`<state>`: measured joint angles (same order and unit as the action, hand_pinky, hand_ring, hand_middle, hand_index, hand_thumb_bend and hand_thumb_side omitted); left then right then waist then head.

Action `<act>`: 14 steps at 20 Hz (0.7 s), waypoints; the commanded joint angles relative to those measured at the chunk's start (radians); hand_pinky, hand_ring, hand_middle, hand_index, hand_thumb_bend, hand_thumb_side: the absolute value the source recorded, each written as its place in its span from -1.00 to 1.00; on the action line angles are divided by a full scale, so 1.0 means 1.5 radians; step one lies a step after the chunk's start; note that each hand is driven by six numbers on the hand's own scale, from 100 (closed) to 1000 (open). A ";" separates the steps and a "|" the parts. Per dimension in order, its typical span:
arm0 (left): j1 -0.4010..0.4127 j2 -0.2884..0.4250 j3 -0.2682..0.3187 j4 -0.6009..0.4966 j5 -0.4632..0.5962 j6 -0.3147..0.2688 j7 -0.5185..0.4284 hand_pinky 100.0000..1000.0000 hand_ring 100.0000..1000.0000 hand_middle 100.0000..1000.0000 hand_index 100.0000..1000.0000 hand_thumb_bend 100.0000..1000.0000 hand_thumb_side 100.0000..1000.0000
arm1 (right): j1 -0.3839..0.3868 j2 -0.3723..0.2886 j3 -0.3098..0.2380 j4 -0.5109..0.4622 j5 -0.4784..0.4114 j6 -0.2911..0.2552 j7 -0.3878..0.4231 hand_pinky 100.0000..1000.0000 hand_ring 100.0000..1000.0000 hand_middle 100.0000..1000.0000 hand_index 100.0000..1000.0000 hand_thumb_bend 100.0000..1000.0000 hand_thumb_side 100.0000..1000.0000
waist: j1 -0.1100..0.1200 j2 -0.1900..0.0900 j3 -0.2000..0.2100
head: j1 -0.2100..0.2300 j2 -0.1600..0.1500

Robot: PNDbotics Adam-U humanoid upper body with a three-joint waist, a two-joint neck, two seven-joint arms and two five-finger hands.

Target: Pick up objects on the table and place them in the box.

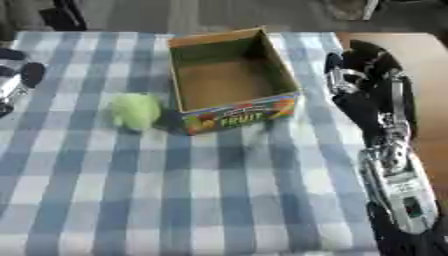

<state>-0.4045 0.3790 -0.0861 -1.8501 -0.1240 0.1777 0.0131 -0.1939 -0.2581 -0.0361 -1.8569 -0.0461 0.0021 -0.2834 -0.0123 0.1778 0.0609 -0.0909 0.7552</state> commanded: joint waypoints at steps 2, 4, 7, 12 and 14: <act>-0.041 0.038 -0.009 0.015 -0.023 0.012 -0.038 -0.02 0.32 0.42 0.59 0.26 -0.54 | -0.005 -0.008 -0.002 -0.015 0.001 -0.001 0.003 0.18 0.32 0.18 0.47 -0.56 -0.66 | 0.002 -0.012 -0.003 | 0.001 0.007; -0.062 0.046 -0.017 0.032 -0.033 0.014 -0.057 0.00 0.34 0.43 0.59 0.30 -0.56 | -0.004 -0.008 -0.002 -0.015 0.001 -0.001 0.004 0.18 0.32 0.18 0.47 -0.56 -0.66 | 0.003 -0.013 -0.004 | 0.002 0.008; -0.093 0.052 -0.030 0.061 -0.053 0.016 -0.089 0.05 0.37 0.45 0.59 0.36 -0.54 | -0.004 -0.008 0.000 -0.014 0.001 -0.001 0.005 0.18 0.32 0.18 0.47 -0.56 -0.66 | 0.003 -0.013 -0.007 | 0.002 0.009; -0.149 0.053 -0.054 0.122 -0.103 0.030 -0.145 0.17 0.43 0.48 0.60 0.50 -0.58 | -0.003 -0.007 0.002 -0.013 0.000 -0.001 0.007 0.18 0.32 0.18 0.47 -0.56 -0.66 | 0.004 -0.013 -0.012 | 0.005 0.010; -0.177 0.048 -0.064 0.154 -0.134 0.037 -0.164 0.18 0.43 0.49 0.61 0.52 -0.60 | -0.003 -0.007 0.003 -0.012 0.000 -0.001 0.009 0.18 0.32 0.18 0.47 -0.56 -0.66 | 0.004 -0.013 -0.015 | 0.007 0.010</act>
<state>-0.6467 0.4312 -0.1776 -1.6332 -0.2986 0.2281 -0.2140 -0.1927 -0.2581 -0.0310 -1.8569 -0.0461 0.0033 -0.2747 -0.0075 0.1729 0.0387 -0.0844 0.7637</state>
